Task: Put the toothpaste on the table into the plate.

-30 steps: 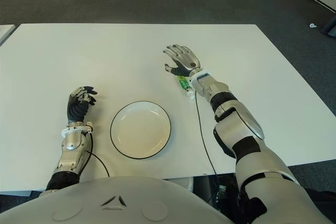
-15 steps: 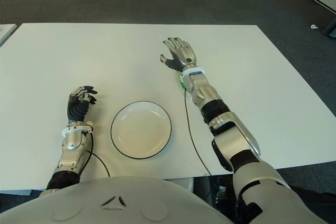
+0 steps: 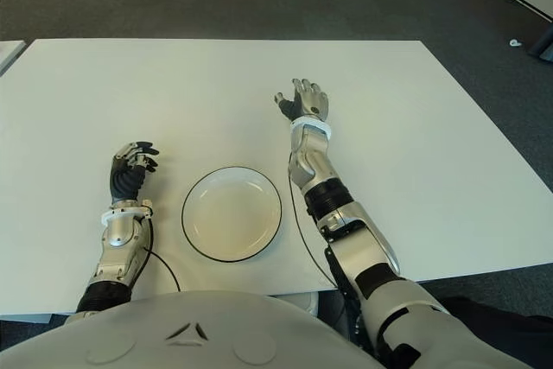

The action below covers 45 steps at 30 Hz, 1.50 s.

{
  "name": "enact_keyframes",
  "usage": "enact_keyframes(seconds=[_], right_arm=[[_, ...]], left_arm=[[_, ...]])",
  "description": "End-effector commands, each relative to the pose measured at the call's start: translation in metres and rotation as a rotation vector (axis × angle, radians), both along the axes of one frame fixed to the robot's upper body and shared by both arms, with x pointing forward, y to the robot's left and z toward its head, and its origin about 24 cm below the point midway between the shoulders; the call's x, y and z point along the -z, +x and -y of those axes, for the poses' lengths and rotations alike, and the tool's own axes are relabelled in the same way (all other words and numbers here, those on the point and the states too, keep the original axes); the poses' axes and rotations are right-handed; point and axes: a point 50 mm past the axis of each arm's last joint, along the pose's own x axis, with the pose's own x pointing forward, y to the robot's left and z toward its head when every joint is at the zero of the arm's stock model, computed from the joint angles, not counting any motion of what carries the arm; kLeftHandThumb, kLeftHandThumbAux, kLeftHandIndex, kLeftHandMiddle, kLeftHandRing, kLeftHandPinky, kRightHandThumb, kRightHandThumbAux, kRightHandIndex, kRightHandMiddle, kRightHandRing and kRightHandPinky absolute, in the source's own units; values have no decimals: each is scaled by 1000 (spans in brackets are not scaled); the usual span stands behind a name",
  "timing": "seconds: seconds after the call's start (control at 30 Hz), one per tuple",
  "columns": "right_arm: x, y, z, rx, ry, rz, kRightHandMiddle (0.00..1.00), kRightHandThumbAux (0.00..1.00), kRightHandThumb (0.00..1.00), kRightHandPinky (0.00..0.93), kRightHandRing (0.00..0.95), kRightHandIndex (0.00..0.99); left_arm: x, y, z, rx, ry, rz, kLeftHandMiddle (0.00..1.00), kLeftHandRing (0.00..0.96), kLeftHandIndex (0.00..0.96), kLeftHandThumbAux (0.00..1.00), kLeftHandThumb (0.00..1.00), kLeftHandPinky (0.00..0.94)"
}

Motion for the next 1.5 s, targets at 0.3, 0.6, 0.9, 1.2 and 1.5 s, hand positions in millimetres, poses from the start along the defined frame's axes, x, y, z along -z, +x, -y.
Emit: enact_keyframes(seconds=[0.3, 0.6, 0.9, 1.2, 1.5], right_arm=[[16, -14, 6, 102, 81, -82, 0, 123, 513, 0, 0, 0], [25, -24, 9, 155, 123, -107, 0, 118, 492, 0, 0, 0], [33, -32, 12, 191, 132, -144, 0, 125, 494, 0, 0, 0], [46, -36, 14, 220, 120, -191, 0, 121, 483, 0, 0, 0], [63, -36, 18, 257, 78, -242, 0, 115, 478, 0, 0, 0]], left_arm=[[15, -11, 4, -12, -20, -86, 498, 625, 407, 679, 834, 606], [16, -11, 5, -10, -36, -85, 494, 613, 409, 678, 835, 593], [16, -10, 5, -7, -40, -78, 494, 613, 407, 679, 834, 600], [17, -10, 5, -13, -42, -74, 496, 616, 406, 678, 834, 598], [17, -11, 5, -10, -45, -66, 498, 619, 406, 678, 834, 603]])
